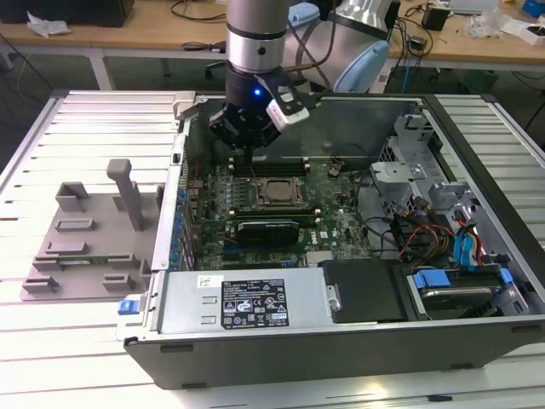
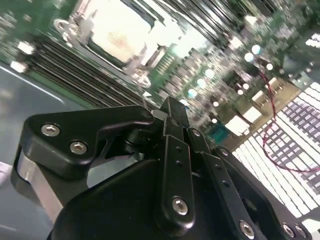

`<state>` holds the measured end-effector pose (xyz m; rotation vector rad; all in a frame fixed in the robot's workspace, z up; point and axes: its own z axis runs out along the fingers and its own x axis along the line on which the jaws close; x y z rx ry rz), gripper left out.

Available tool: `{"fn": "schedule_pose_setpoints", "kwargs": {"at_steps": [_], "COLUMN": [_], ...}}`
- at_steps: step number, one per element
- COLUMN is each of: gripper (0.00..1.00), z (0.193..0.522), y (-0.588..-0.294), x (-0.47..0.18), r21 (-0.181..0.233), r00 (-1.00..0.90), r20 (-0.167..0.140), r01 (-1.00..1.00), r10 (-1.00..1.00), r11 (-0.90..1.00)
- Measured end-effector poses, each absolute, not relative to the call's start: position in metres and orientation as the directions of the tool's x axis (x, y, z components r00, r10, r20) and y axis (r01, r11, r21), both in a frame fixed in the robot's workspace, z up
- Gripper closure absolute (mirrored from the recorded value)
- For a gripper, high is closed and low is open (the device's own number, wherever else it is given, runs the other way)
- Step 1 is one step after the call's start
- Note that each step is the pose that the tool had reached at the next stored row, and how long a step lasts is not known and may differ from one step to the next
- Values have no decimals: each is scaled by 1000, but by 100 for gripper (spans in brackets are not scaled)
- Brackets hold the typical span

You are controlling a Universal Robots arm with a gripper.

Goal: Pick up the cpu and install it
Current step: 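Install the first cpu locking lever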

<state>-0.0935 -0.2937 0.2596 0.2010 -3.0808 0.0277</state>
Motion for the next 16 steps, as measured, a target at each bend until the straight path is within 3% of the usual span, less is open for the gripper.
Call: {"fn": "schedule_pose_setpoints", "kwargs": {"at_steps": [16], "gripper": [89], "z": [258], "y": [-277], "x": [-99], "r21": [-12], "r00": [-990], "r20": [55], "r01": [-130], "r10": [-130], "r11": [991]}}
